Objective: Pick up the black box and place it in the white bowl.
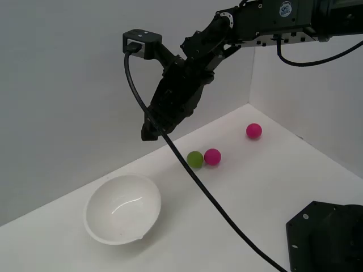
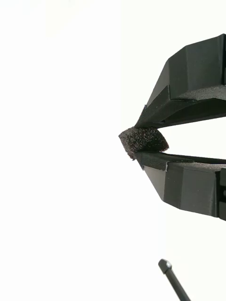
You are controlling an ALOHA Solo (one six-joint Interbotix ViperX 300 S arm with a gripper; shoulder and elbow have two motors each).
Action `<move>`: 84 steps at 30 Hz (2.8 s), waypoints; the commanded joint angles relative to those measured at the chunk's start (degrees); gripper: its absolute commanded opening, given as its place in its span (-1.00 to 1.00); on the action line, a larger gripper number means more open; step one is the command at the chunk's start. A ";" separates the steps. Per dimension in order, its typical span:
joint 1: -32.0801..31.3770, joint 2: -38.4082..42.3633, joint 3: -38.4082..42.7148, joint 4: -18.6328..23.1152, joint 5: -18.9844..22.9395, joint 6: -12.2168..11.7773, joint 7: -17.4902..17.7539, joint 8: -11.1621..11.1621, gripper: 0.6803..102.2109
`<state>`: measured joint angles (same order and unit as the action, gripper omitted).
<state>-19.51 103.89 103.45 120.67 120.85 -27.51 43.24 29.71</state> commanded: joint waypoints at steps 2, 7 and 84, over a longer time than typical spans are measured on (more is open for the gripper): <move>-3.08 1.23 1.67 0.09 -0.18 -0.70 -0.09 -0.88 -0.96; -7.03 0.79 1.14 0.18 -0.18 -0.79 -2.29 -2.20 -0.96; 0.09 11.34 11.78 13.97 13.71 -2.90 -8.00 -1.32 0.08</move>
<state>-20.39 112.94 112.41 133.95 134.03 -29.97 35.24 27.86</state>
